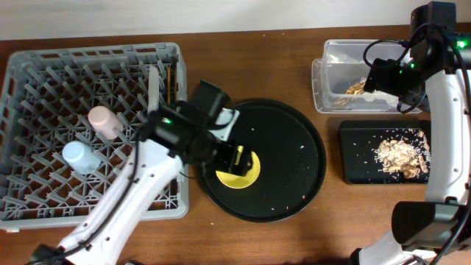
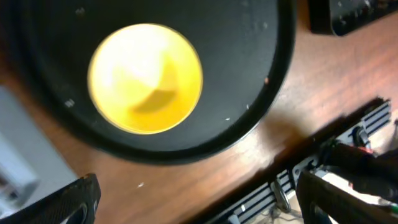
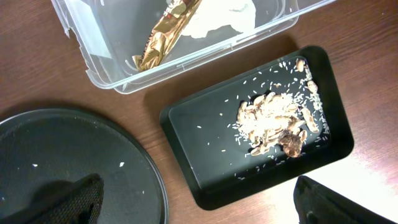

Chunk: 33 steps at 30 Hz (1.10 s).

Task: Sort waste into correct bins and load items into the dishwasher rack
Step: 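Move the left gripper to the yellow bowl and grip its rim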

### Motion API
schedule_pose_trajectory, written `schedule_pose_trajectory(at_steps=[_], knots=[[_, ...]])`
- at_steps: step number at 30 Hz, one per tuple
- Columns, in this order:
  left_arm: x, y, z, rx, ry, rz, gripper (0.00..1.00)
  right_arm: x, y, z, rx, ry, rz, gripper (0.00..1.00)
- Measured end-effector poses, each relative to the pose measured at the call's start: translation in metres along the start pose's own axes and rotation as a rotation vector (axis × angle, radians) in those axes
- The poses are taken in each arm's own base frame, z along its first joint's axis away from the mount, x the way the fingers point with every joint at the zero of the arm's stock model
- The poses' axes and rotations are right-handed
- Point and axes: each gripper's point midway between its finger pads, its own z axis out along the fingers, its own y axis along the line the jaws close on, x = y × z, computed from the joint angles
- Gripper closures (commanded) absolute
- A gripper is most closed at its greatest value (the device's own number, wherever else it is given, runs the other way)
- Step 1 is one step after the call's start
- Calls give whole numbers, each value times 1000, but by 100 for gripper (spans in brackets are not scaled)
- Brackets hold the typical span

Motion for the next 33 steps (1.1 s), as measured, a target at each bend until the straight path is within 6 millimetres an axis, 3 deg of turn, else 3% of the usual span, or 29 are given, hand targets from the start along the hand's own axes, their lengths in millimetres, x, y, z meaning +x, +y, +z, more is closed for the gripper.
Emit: schedule_pose_trajectory(at_steps=[3, 6, 9, 11, 15, 19, 24, 26, 31, 33], knots=[[0, -18, 13, 18, -19, 66, 1, 0, 0, 0, 0, 0, 0, 1], [3, -32, 30, 17, -23, 125, 7, 0, 0, 0, 0, 0, 0, 1], [9, -42, 62, -11, -14, 186, 8, 0, 0, 0, 0, 0, 0, 1], [12, -38, 82, -62, 4, 209, 11, 0, 0, 0, 0, 0, 0, 1], [21, -19, 124, -206, 62, 242, 28, 0, 0, 0, 0, 0, 0, 1], [19, -11, 149, -266, 78, 258, 42, 0, 0, 0, 0, 0, 1, 1], [24, 0, 168, -305, 122, 253, 53, 0, 0, 0, 0, 0, 0, 1], [26, 4, 174, -315, 135, 252, 66, 0, 0, 0, 0, 0, 0, 1], [23, 3, 176, -314, 123, 253, 70, 0, 0, 0, 0, 0, 0, 1], [22, 2, 176, -312, 120, 253, 78, 0, 0, 0, 0, 0, 0, 1]])
